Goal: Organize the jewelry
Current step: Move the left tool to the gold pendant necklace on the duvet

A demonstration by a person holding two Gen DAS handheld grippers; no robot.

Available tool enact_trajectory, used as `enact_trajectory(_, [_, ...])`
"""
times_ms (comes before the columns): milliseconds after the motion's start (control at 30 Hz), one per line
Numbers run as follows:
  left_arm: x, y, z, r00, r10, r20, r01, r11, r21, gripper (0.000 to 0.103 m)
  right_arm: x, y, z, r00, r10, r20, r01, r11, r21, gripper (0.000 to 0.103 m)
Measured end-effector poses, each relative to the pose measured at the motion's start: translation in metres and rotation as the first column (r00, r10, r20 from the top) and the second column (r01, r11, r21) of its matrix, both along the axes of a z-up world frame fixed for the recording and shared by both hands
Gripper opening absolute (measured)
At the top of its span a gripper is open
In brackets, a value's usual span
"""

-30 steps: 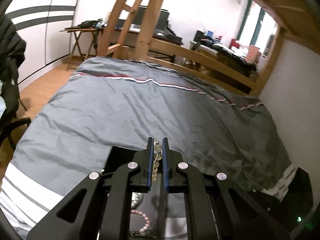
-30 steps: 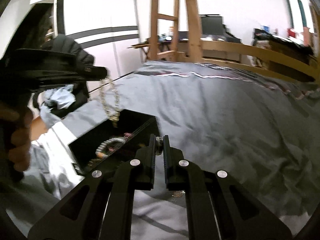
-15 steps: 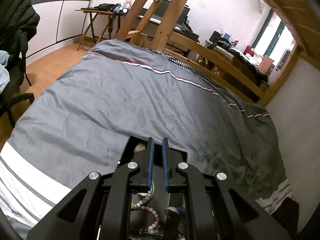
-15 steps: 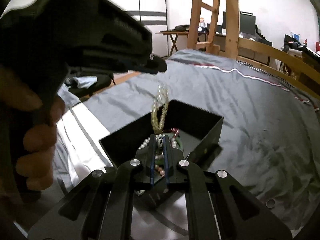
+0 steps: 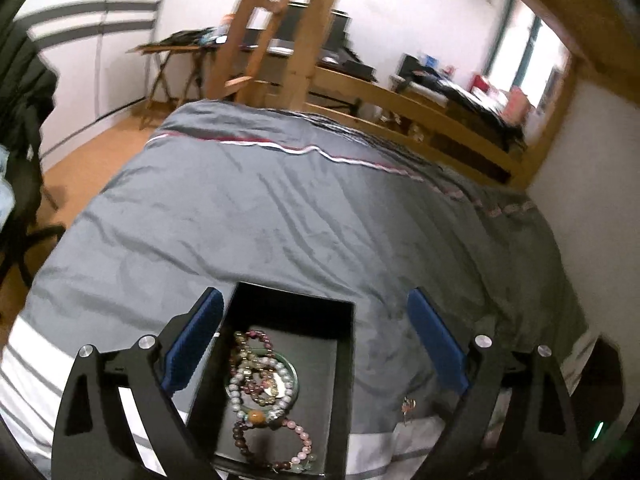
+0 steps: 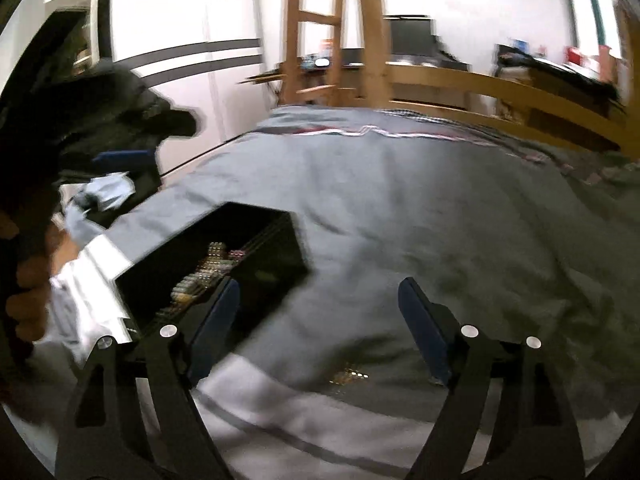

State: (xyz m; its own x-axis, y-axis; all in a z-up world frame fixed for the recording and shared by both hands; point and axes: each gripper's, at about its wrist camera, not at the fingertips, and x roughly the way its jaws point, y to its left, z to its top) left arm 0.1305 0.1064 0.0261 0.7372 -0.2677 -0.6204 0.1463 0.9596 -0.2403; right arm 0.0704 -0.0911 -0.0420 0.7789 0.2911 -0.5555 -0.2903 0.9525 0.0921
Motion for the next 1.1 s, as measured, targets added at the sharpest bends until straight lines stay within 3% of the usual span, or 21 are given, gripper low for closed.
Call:
enact_trajectory(100, [-0.007, -0.025, 0.0, 0.996, -0.093, 0.018, 0.091, 0.994, 0.058, 0.092, 0.0, -0.039, -0.004, 0.998, -0.063, -0.014, 0.063, 0.998, -0.012, 0.081])
enact_trajectory(200, [-0.016, -0.049, -0.002, 0.982, -0.185, 0.031, 0.18, 0.976, 0.126, 0.092, -0.002, -0.069, -0.01, 0.994, -0.102, -0.026, 0.102, 0.994, -0.033, 0.081])
enact_trajectory(300, [-0.023, -0.067, -0.007, 0.96, -0.279, 0.028, 0.272, 0.951, 0.148, 0.092, -0.002, -0.082, -0.018, 0.995, -0.097, -0.035, 0.095, 0.994, -0.058, 0.078])
enact_trajectory(433, [-0.03, -0.087, -0.02, 0.916, -0.402, -0.014, 0.399, 0.906, 0.137, 0.092, -0.001, -0.086, -0.03, 0.997, -0.063, -0.045, 0.059, 0.994, -0.095, 0.07])
enact_trajectory(600, [-0.037, -0.113, -0.048, 0.842, -0.523, -0.131, 0.539, 0.822, 0.186, 0.091, 0.004, -0.093, -0.041, 0.998, -0.036, -0.046, 0.032, 0.996, -0.088, 0.066])
enact_trajectory(767, [-0.044, -0.136, -0.077, 0.758, -0.606, -0.241, 0.651, 0.725, 0.224, 0.079, 0.012, -0.104, -0.05, 0.999, -0.015, -0.053, 0.015, 1.0, 0.008, 0.06])
enact_trajectory(867, [-0.036, -0.137, -0.09, 0.737, -0.615, -0.28, 0.673, 0.708, 0.216, 0.07, 0.016, -0.098, -0.051, 0.999, 0.035, -0.034, -0.033, 0.998, 0.049, 0.053])
enact_trajectory(933, [-0.029, -0.138, -0.099, 0.73, -0.612, -0.302, 0.676, 0.71, 0.195, 0.046, 0.02, -0.094, -0.056, 0.997, 0.062, -0.042, -0.059, 0.995, 0.084, 0.049])
enact_trajectory(1000, [-0.021, -0.14, -0.108, 0.719, -0.612, -0.329, 0.683, 0.709, 0.173, 0.042, 0.025, -0.09, -0.063, 0.994, 0.083, -0.069, -0.075, 0.991, 0.111, 0.042])
enact_trajectory(1100, [-0.022, -0.147, -0.113, 0.691, -0.646, -0.324, 0.714, 0.68, 0.166, 0.038, 0.032, -0.087, -0.073, 0.989, 0.1, -0.104, -0.085, 0.987, 0.14, 0.038])
